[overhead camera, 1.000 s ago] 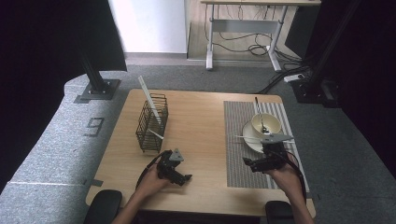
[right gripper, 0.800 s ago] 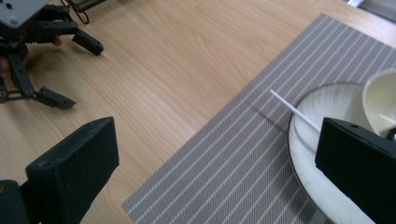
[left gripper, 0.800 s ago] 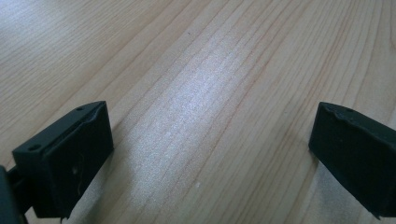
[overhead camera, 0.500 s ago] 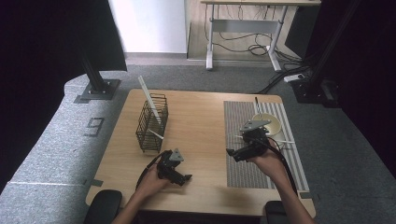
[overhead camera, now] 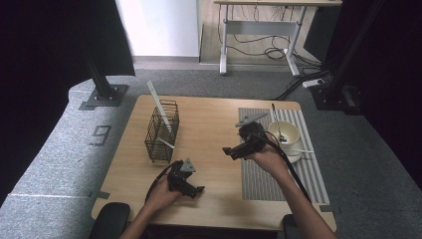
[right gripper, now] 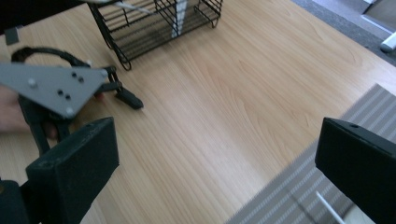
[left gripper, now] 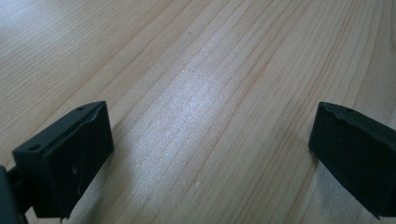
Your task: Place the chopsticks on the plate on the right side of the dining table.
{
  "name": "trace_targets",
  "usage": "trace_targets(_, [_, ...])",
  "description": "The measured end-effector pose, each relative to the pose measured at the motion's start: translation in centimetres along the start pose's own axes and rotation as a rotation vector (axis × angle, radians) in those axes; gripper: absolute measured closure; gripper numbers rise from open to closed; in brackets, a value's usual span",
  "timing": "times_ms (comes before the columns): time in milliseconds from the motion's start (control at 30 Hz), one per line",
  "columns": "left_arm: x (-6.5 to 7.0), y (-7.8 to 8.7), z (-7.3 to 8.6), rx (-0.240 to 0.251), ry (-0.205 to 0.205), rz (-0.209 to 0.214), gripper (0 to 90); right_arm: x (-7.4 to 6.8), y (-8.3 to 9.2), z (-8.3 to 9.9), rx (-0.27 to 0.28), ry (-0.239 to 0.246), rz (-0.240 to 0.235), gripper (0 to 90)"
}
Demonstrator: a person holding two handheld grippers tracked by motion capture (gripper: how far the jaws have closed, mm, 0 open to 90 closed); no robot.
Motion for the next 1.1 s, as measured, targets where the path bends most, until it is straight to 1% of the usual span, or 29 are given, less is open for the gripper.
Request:
trace_targets(167, [0.0, 0.0, 0.0, 0.000, 0.002, 0.000, 0.0, -0.6, -1.1, -1.8, 0.001, 0.015, -0.020, 0.0])
trace_targets(267, [0.0, 0.0, 0.0, 0.000, 0.002, -0.003, 0.0, -1.3, -2.0, -3.0, -0.005, 0.045, -0.029, 0.0])
trace_targets(433, [0.0, 0.0, 0.0, 0.000, 0.005, -0.003, 0.0, -2.2, -3.4, -4.5, -0.008, 0.080, -0.050, 0.0])
trace_targets(467, [0.0, 0.0, 0.0, 0.000, 0.004, -0.003, 0.0, -2.5, -3.8, -5.0, -0.009, 0.076, -0.066, 0.0])
trace_targets(533, [0.0, 0.0, 0.0, 0.000, 0.003, -0.001, 0.0, -2.9, -4.4, -5.5, -0.013, 0.083, -0.075, 0.0])
trace_targets(567, [0.0, 0.0, 0.0, 0.000, 0.002, -0.002, 0.0, -3.1, -4.8, -5.8, -0.009, 0.080, -0.088, 0.0])
trace_targets(633, [0.0, 0.0, 0.0, 0.000, 0.002, -0.002, 0.0, -3.4, -5.4, -6.1, -0.011, 0.080, -0.099, 0.0])
trace_targets(700, [0.0, 0.0, 0.0, 0.001, 0.001, -0.001, 0.0, -3.8, -6.2, -6.5, -0.017, 0.093, -0.102, 0.0])
trace_targets(767, [0.0, 0.0, 0.0, 0.000, 0.002, -0.002, 0.0, -4.3, -7.2, -6.9, -0.020, 0.098, -0.122, 0.0])
trace_targets(867, [0.0, 0.0, 0.0, 0.000, 0.000, -0.003, 0.0, -4.7, -8.2, -7.2, -0.027, 0.116, -0.121, 0.0])
trace_targets(967, [0.0, 0.0, 0.0, 0.001, 0.000, -0.002, 0.0, -5.3, -9.0, -7.5, -0.009, 0.123, -0.144, 0.0])
trace_targets(1100, [0.0, 0.0, 0.0, 0.003, 0.001, 0.000, 0.0, -6.3, -10.4, -7.9, -0.010, 0.131, -0.161, 0.0])
Point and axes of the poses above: each handheld gripper's, and its own axes: y roughly backward along the jaws, z roughly out of its underside, x roughly to its right, the point moved 2 cm from there along -y, roughly forward along the jaws, and after that the axes turned 5 degrees about y, right-handed, at the moved point
